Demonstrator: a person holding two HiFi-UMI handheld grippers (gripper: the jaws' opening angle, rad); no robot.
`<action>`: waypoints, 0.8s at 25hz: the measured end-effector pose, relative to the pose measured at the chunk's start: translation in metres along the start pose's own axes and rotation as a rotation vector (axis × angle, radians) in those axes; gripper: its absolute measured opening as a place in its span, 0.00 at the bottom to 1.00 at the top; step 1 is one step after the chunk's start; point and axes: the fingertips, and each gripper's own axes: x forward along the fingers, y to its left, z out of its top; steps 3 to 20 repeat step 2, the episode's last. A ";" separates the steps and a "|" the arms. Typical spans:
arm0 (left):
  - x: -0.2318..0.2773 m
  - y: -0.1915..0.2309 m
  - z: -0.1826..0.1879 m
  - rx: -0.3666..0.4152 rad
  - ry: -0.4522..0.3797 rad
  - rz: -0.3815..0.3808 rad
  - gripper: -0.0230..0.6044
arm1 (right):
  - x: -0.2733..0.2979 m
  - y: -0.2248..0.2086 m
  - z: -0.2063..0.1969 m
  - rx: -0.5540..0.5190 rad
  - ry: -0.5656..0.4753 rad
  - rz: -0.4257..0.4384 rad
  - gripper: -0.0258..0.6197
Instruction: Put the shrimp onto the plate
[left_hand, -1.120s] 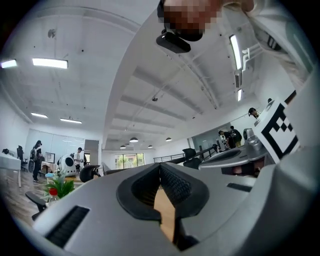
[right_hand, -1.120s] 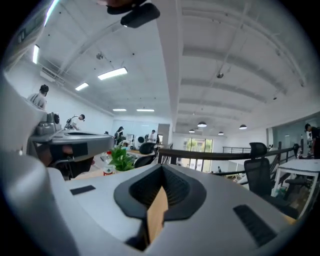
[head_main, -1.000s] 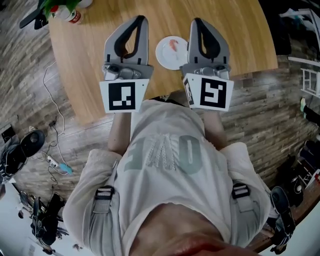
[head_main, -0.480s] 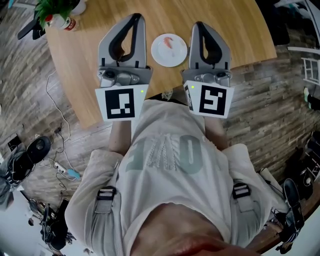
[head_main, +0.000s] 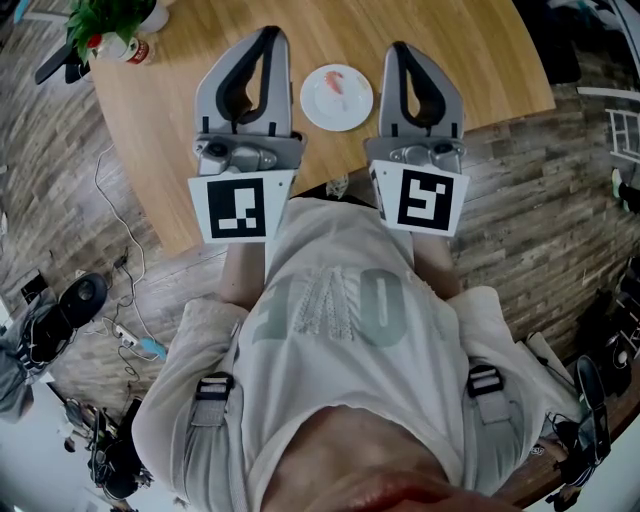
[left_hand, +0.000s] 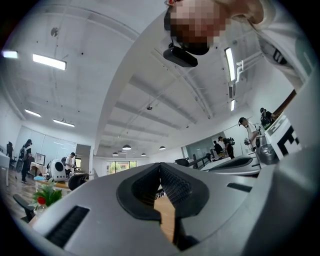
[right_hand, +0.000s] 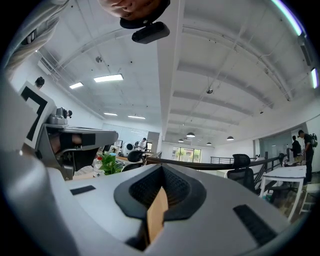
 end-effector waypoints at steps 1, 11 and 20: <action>0.000 0.000 0.001 -0.005 -0.005 0.002 0.05 | 0.000 -0.002 -0.001 0.001 0.002 -0.002 0.07; 0.001 0.000 0.002 -0.009 -0.009 0.005 0.05 | 0.000 -0.003 -0.002 0.003 0.004 -0.005 0.07; 0.001 0.000 0.002 -0.009 -0.009 0.005 0.05 | 0.000 -0.003 -0.002 0.003 0.004 -0.005 0.07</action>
